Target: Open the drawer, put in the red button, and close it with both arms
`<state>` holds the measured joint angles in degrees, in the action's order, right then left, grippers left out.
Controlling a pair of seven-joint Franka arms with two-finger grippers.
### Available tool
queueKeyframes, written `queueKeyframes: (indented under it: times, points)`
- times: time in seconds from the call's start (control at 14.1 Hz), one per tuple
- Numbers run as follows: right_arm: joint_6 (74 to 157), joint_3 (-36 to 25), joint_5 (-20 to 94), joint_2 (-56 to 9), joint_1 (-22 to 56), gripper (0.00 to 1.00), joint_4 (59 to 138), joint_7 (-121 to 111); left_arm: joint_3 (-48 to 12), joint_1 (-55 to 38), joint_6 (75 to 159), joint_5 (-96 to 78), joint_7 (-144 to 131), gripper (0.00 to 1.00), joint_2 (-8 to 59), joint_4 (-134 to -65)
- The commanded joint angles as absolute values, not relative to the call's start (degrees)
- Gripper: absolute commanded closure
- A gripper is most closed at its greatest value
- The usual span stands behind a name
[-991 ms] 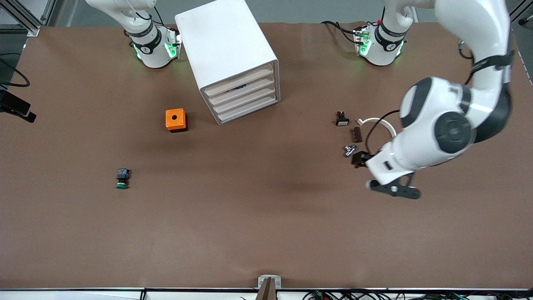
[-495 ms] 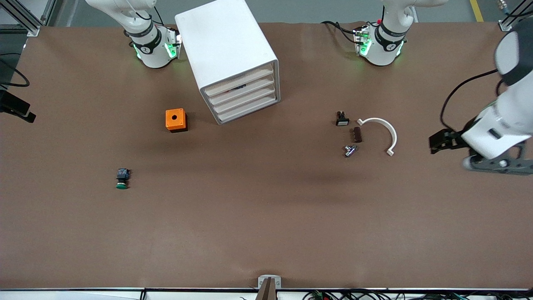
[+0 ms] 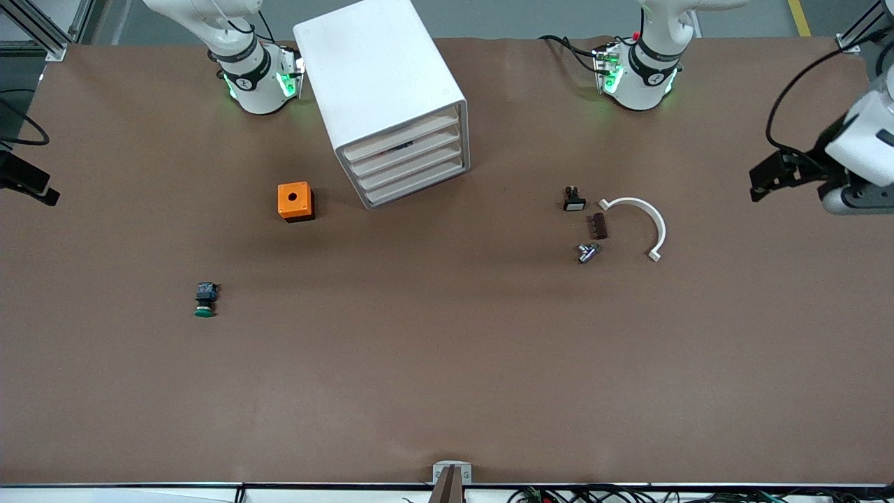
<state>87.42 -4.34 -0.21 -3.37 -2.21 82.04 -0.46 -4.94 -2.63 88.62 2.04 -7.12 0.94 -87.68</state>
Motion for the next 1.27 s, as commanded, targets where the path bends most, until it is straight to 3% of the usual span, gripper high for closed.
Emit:
queueKeyframes:
  times: [0.0, 1.2]
  points:
    - [87.4, -3.4, -0.7, -3.2, -3.3, 0.00, 81.7, -1.1, -6.0, -1.2, 88.5, -1.3, -9.1, 0.00, -2.2, -91.2]
    - [87.4, -3.4, -0.9, -3.2, -3.3, 0.00, 81.6, -1.1, -5.4, -0.4, 88.5, -0.4, -4.1, 0.00, -1.3, -88.7]
